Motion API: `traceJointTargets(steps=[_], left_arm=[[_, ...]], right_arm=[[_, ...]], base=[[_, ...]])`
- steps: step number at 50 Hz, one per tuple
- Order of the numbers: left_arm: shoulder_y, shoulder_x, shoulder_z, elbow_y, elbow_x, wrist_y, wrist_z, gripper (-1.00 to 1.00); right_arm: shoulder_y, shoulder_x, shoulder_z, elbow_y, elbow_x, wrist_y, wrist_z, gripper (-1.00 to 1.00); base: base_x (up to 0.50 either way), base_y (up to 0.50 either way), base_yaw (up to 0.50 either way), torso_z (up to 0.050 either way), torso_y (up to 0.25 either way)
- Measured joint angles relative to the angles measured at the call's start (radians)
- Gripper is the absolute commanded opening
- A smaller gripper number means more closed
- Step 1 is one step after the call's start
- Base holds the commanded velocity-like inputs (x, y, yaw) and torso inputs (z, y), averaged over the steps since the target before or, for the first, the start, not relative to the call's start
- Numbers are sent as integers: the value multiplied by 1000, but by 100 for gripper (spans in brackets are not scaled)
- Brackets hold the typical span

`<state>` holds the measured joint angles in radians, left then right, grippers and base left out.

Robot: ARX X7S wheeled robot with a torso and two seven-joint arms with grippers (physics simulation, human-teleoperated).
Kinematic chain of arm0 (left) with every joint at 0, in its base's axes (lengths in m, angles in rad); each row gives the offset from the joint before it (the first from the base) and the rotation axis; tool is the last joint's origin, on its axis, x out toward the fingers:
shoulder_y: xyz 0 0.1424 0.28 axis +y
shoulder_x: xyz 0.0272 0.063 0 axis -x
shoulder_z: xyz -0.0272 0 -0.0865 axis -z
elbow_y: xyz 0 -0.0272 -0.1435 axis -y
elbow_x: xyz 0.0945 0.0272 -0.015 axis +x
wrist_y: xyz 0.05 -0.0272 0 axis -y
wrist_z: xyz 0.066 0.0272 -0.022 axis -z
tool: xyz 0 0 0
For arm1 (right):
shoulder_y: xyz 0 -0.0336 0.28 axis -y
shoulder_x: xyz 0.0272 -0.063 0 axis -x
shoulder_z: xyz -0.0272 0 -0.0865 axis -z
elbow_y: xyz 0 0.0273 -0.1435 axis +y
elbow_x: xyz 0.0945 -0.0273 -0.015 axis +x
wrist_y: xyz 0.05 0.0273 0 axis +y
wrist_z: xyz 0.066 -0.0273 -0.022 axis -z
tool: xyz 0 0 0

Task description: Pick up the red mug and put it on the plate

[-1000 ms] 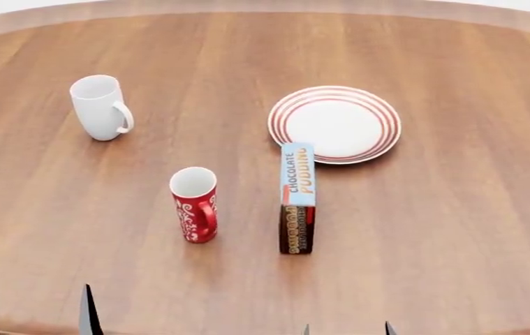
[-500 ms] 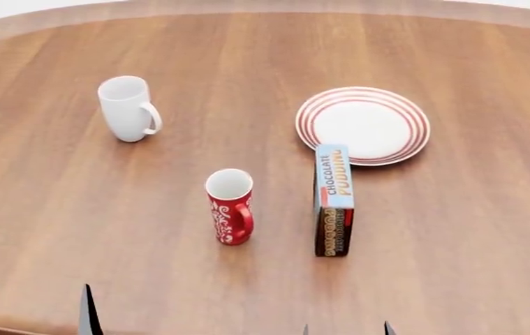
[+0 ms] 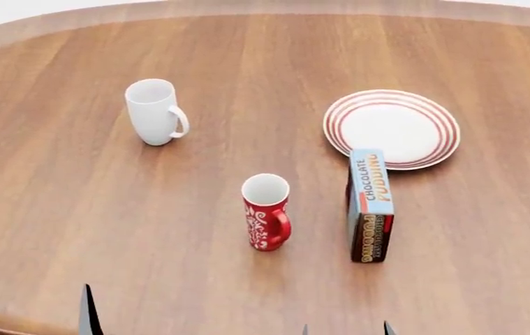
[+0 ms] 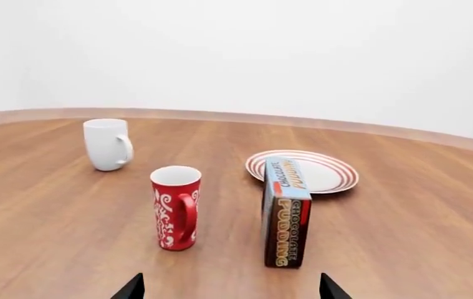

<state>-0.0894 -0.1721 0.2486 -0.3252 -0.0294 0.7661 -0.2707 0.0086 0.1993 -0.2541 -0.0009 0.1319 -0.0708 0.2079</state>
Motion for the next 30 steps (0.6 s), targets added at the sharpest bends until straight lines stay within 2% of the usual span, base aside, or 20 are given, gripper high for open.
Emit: traceJointTargets(steps=[10, 30], left_arm=[[-2, -4, 5, -2, 0, 4, -6, 100], [-4, -10, 15, -5, -1, 10, -17, 100]], right_arm=[[2, 3, -4, 5, 6, -4, 3, 100], [4, 10, -16, 4, 10, 0, 12, 100]], base=[[34, 168, 0, 0, 0], [12, 20, 0, 0, 0]])
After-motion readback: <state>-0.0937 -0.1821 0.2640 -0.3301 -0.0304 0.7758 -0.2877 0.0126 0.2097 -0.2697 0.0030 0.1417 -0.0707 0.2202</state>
